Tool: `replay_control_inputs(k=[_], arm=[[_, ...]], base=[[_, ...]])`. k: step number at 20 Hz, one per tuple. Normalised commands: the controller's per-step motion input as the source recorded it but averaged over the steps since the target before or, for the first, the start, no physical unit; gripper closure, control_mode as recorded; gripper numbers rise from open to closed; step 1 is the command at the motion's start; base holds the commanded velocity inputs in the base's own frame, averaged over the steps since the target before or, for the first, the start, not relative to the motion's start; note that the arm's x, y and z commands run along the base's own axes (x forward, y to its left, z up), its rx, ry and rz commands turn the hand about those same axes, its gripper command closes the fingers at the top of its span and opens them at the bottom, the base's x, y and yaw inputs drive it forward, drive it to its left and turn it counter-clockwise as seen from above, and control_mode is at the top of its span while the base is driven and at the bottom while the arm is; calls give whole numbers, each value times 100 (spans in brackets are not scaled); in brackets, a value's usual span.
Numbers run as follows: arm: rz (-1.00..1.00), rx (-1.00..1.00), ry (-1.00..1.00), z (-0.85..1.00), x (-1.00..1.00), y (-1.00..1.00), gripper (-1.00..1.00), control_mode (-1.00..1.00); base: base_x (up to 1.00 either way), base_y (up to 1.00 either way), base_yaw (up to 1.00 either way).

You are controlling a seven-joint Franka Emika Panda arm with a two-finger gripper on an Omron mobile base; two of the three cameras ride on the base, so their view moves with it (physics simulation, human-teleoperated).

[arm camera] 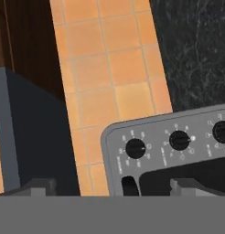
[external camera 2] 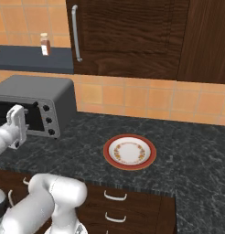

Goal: Pick up the kebab skewer and baguette bread, and place them inside the toaster oven. Close the toaster oven door and start by setting the timer.

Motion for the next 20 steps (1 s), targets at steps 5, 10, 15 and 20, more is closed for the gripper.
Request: replay_control_inputs(k=[5,10,15,20], arm=[[-41,43,-28,-9,-49,10,-100,-100],[-33,49,-10,1,-3,32,-100,-100],[-18,49,0,7,-7,7,-100,-100],[0,25,-9,-2,6,14,-100,-100]], base=[[0,0,0],[0,0,0],[0,0,0],[0,0,0]])
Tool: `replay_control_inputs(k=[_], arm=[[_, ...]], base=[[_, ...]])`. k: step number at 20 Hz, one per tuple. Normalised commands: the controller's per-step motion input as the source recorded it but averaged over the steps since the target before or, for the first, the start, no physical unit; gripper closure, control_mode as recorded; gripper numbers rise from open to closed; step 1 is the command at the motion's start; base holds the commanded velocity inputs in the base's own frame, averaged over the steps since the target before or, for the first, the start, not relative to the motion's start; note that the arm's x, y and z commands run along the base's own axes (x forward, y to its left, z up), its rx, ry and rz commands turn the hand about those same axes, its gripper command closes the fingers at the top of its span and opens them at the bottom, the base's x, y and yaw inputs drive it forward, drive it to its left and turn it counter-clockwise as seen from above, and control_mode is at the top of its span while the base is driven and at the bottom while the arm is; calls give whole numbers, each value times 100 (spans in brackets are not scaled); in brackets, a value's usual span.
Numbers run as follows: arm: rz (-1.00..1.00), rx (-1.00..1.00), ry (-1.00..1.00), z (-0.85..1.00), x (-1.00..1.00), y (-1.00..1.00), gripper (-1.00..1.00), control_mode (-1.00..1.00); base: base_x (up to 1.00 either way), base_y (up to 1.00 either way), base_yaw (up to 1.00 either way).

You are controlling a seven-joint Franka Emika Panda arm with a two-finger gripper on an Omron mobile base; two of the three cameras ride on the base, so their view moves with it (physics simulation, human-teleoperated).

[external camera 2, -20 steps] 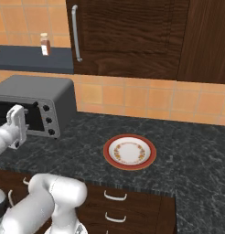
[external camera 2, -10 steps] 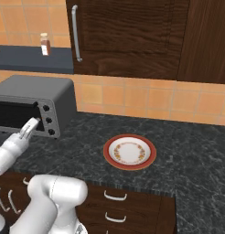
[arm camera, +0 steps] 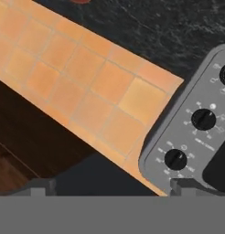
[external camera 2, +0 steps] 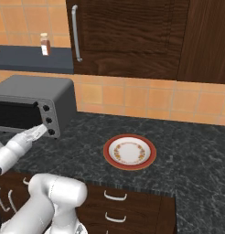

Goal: Pick up the kebab skewer and baguette bread, and place them inside the toaster oven. Close the toaster oven door and start by setting the timer.

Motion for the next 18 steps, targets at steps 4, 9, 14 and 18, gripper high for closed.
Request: replay_control_inputs(k=[4,9,14,18], arm=[[0,18,-7,0,3,45,-100,-100],[0,23,0,0,8,36,-100,-100],[0,25,2,0,33,2,-100,-100],[0,26,3,-8,26,2,-100,-100]], base=[[0,0,0],[0,0,0],[0,0,0],[0,0,0]])
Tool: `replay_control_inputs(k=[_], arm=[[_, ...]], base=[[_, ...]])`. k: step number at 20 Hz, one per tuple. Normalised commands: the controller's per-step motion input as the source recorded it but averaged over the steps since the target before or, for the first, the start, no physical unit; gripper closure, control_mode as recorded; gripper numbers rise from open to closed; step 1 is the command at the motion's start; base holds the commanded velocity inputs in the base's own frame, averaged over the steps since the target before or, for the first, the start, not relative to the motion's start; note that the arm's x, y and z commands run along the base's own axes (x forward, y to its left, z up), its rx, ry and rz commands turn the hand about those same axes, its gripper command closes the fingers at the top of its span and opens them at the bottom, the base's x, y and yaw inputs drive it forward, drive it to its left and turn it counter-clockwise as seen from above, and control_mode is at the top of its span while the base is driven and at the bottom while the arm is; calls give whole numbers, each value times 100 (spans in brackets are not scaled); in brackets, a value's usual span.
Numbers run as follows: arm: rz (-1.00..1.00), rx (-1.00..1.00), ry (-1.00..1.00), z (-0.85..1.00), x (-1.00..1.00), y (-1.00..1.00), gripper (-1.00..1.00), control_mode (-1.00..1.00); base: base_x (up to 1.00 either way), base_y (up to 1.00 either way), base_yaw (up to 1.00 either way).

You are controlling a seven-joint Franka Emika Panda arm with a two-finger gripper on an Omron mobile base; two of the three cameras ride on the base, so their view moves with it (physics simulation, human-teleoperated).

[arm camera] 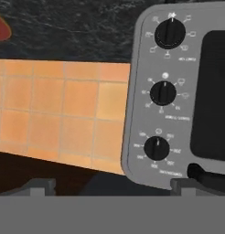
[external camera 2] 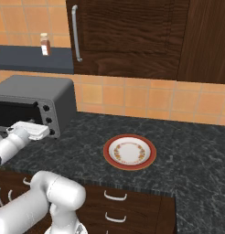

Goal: Pick up the kebab skewer and baguette bread, and place them inside the toaster oven. Close the toaster oven door and start by setting the timer.

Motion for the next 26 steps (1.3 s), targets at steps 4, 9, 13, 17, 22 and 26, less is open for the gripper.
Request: replay_control_inputs(k=[4,9,13,17,22,26], arm=[[0,17,0,-13,26,10,-100,-100],[0,7,0,-18,16,2,-100,-100],[0,0,0,-32,11,0,-100,-100],[0,1,0,-35,21,0,-100,-100],[0,0,0,-23,24,0,-100,-100],[0,2,0,-27,23,0,-100,-100]], base=[[0,0,0],[0,0,0],[0,0,0],[0,0,0],[0,0,0],[0,0,0]])
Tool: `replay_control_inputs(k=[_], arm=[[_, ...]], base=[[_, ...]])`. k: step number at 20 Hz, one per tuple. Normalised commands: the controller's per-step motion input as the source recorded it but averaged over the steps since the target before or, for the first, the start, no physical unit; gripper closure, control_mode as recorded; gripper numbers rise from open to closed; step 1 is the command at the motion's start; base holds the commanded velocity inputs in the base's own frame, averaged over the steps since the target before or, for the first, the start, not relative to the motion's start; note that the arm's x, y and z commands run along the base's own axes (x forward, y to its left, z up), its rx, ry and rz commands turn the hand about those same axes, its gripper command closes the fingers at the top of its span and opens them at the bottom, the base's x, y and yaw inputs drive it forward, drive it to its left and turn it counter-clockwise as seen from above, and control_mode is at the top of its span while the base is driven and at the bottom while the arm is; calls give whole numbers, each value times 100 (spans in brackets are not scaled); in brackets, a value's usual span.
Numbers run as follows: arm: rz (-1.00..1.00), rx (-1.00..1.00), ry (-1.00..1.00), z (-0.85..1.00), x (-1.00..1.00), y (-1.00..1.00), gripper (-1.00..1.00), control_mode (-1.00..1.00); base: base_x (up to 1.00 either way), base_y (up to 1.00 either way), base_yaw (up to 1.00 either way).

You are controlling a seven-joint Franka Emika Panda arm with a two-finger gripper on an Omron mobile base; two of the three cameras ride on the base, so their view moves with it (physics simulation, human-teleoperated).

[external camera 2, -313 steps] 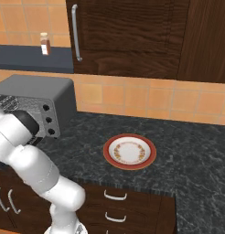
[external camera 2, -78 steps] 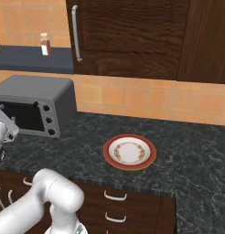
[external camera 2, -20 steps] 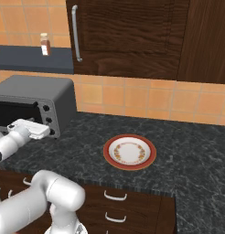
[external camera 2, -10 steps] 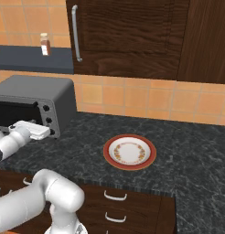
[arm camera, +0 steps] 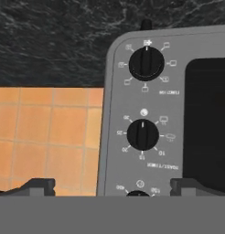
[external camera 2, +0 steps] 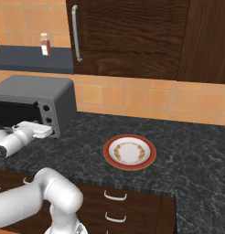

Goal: Pick up the kebab skewer and baguette bread, and place them inside the toaster oven. Close the toaster oven door and start by setting the timer.

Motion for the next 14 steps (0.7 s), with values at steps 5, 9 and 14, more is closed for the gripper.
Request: replay_control_inputs(k=[5,9,14], arm=[[0,7,0,-24,24,0,-100,-100],[0,9,-2,-26,17,6,-100,-100],[0,9,-4,-26,16,11,-100,-100]], base=[[0,0,0],[0,0,0],[0,0,0]])
